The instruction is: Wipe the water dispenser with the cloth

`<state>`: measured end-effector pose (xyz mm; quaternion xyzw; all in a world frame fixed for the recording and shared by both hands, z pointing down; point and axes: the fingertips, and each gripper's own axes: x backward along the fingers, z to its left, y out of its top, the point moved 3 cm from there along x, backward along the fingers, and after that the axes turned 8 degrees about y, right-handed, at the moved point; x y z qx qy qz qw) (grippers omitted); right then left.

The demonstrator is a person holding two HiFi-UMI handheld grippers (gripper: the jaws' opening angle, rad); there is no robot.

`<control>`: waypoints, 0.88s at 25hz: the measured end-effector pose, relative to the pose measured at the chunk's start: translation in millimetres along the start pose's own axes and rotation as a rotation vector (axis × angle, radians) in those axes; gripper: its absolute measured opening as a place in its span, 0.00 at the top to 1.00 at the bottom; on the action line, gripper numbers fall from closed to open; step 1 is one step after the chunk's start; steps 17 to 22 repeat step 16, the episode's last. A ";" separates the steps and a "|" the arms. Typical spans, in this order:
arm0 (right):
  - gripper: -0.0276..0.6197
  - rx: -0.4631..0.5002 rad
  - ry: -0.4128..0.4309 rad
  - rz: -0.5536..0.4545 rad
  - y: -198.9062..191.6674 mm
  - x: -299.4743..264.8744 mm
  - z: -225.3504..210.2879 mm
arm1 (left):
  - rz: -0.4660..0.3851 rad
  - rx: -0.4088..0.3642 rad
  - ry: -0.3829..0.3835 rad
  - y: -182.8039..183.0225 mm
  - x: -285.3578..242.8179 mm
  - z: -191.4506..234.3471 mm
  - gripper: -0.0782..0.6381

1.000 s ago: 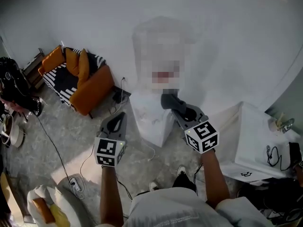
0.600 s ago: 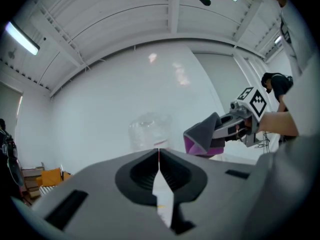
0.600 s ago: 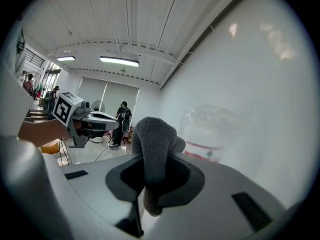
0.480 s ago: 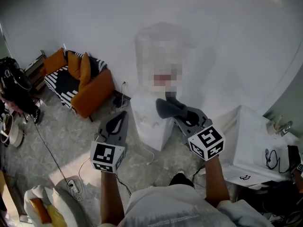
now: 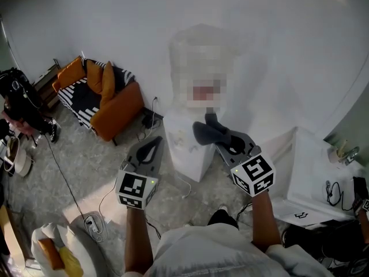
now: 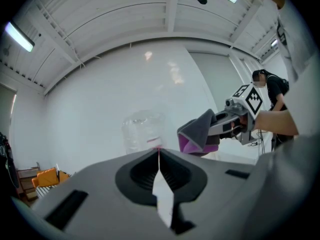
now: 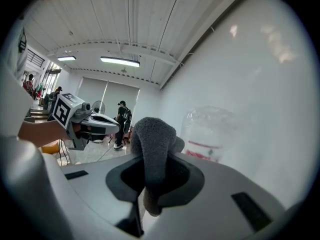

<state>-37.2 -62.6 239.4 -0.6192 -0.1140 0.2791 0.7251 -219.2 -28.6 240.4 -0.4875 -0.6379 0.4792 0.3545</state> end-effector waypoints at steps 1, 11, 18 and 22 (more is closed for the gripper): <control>0.86 -0.002 0.000 -0.002 0.0 0.8 0.4 | 0.001 0.000 0.000 -0.4 0.6 0.0 0.87; 0.86 0.002 0.012 0.000 1.3 1.3 4.5 | 0.010 0.008 -0.016 -2.5 3.6 -2.4 0.87; 0.86 0.002 0.014 0.000 -0.5 1.2 5.5 | 0.004 0.017 -0.019 -5.7 3.0 -2.8 0.87; 0.86 0.002 0.014 0.000 -0.5 1.2 5.5 | 0.004 0.017 -0.019 -5.7 3.0 -2.8 0.87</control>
